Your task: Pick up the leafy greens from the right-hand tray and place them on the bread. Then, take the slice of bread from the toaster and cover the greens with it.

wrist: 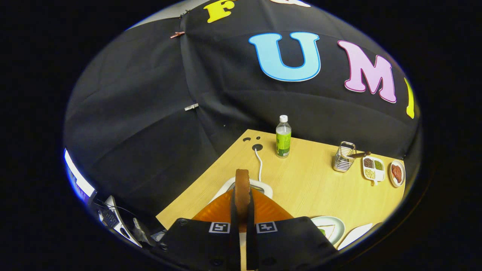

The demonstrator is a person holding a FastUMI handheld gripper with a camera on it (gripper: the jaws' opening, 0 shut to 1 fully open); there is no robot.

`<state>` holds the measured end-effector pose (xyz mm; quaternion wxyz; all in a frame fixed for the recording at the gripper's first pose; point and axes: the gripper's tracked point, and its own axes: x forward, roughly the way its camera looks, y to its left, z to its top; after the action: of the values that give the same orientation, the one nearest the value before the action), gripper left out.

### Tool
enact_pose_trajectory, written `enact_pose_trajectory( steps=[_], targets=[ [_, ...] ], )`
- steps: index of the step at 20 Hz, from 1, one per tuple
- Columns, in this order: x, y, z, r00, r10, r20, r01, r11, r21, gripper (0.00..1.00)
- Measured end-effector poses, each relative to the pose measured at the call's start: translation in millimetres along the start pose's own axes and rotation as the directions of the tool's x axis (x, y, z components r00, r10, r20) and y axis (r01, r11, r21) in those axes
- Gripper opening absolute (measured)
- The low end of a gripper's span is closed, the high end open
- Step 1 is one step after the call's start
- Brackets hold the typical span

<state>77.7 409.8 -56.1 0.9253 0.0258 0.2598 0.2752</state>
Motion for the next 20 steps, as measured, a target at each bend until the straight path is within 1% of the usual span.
enact_pose_trajectory(
  steps=[3, 7, 12, 15, 17, 20],
  targets=[
    [-15, -13, 3, 1.0, 0.012, 0.009, -0.012, 0.997, 0.073, 0.1],
    [-30, -55, -11, 1.0, -0.027, 0.007, 0.026, 0.995, 0.098, 0.1],
    [-40, -109, -53, 0.996, -0.076, -0.041, 0.082, 0.978, 0.189, 0.1],
    [-43, -130, -78, 0.994, -0.077, -0.071, 0.093, 0.962, 0.259, 0.11],
    [-41, -143, -94, 0.994, -0.072, -0.086, 0.093, 0.954, 0.284, 0.1],
    [-35, -155, -119, 0.993, -0.048, -0.106, 0.08, 0.941, 0.328, 0.1]
  ],
)
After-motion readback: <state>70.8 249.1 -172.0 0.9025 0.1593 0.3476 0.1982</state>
